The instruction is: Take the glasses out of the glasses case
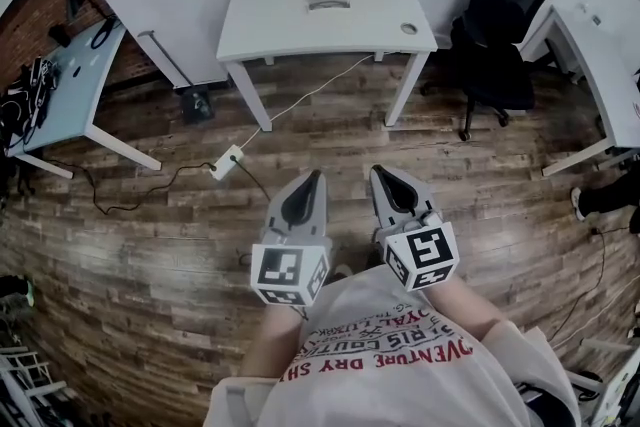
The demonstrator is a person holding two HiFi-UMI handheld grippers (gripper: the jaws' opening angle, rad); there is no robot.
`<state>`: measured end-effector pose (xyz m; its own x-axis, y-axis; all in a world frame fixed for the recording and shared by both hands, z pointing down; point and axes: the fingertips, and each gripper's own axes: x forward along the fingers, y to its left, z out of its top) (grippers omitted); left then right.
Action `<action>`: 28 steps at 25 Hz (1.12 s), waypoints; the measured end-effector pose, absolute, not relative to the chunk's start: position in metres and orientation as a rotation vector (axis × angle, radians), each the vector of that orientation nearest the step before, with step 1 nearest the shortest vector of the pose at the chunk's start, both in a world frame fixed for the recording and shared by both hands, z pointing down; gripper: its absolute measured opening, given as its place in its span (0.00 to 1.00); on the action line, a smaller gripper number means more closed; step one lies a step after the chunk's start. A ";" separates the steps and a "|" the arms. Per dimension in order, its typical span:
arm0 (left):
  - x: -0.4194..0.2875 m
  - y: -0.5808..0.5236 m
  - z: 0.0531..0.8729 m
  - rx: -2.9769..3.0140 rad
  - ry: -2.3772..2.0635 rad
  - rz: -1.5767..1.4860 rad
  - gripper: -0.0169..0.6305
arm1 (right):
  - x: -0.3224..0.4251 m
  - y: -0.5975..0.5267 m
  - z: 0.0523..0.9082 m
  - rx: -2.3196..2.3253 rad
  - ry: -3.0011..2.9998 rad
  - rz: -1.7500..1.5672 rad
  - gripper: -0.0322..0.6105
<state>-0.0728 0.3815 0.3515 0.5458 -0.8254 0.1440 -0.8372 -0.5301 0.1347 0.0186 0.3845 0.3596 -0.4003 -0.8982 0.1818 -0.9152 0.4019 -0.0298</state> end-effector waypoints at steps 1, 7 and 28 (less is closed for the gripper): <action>-0.071 0.377 0.355 2.586 -1.407 0.100 0.02 | 0.020 0.381 0.364 1.625 -2.508 0.203 0.07; -0.060 0.331 0.363 2.558 -1.430 0.127 0.02 | 0.030 0.331 0.372 1.580 -2.530 0.218 0.07; 0.023 0.077 0.334 2.489 -1.671 0.090 0.02 | 0.121 0.061 0.346 1.395 -2.667 0.149 0.07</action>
